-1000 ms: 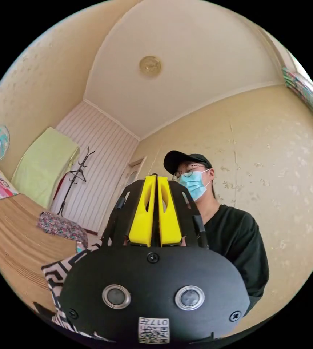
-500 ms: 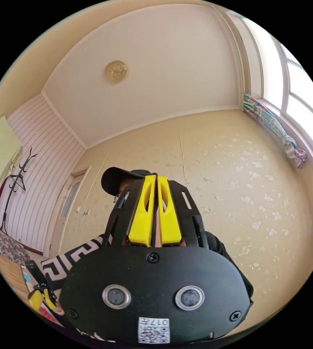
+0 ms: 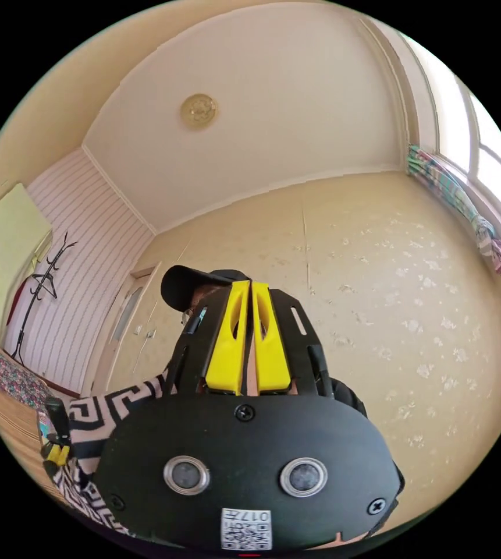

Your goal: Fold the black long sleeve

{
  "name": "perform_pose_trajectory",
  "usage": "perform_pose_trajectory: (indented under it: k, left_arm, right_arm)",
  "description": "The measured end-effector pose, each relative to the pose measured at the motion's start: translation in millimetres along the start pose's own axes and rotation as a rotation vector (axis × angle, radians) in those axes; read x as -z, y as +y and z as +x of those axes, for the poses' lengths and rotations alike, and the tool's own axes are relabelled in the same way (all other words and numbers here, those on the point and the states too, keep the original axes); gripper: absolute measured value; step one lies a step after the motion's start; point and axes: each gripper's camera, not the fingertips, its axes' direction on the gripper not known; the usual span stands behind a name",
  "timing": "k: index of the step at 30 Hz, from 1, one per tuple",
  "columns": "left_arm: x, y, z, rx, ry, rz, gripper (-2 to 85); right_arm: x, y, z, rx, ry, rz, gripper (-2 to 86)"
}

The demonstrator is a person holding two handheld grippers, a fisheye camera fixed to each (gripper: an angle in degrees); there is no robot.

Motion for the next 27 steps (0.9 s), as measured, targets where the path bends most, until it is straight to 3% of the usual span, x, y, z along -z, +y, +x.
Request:
perform_pose_trajectory:
  k: [3, 5, 6, 8, 10, 12, 14, 18, 21, 24, 27]
  left_arm:
    - [0.2, -2.0, 54.3, -0.142, -0.104, 0.031, -0.9]
    - [-11.8, -2.9, 104.0, -0.303, -0.436, -0.005, -0.9]
    - [-14.4, -3.9, 112.5, -0.331, -0.529, -0.012, -0.9]
    - [-17.4, -10.6, 133.3, -0.394, -0.898, -0.011, -0.9]
    - [-15.8, -10.6, 138.5, -0.424, -1.001, 0.021, -0.9]
    - [-22.1, -6.6, 139.4, -0.450, -0.982, 0.026, -0.9]
    - [-42.0, 0.0, 141.9, -0.516, -1.027, 0.027, -0.9]
    - [-71.0, -12.1, 142.1, -0.613, -1.156, 0.017, -0.9]
    - [-78.3, -44.0, 117.4, -0.587, -1.353, -0.013, -0.9]
    - [-54.8, -90.2, 60.2, -0.476, -1.521, -0.056, -0.9]
    - [-0.1, -145.2, -32.9, -0.301, -1.726, -0.139, -0.7]
  right_arm:
    - [75.6, -24.7, -47.3, 0.114, 0.169, 0.295, 3.3]
    - [102.4, -49.0, -76.2, 0.225, 0.294, 0.422, 3.1]
    - [104.2, -58.4, -78.6, 0.236, 0.327, 0.412, 3.1]
    - [105.3, -96.1, -78.9, 0.229, 0.378, 0.334, 3.0]
    - [106.8, -109.9, -91.2, 0.287, 0.330, 0.360, 3.1]
    - [102.8, -116.8, -113.1, 0.365, 0.356, 0.381, 3.1]
    - [96.5, -122.8, -141.2, 0.414, 0.522, 0.437, 3.1]
    - [85.2, -146.7, -151.9, 0.405, 0.645, 0.457, 3.2]
    - [64.0, -183.2, -114.6, 0.323, 0.759, 0.382, 3.4]
    - [34.1, -232.3, -21.5, 0.209, 0.809, 0.211, 3.9]
    - [-16.3, -280.0, 142.0, -0.008, 0.807, -0.081, 5.6]
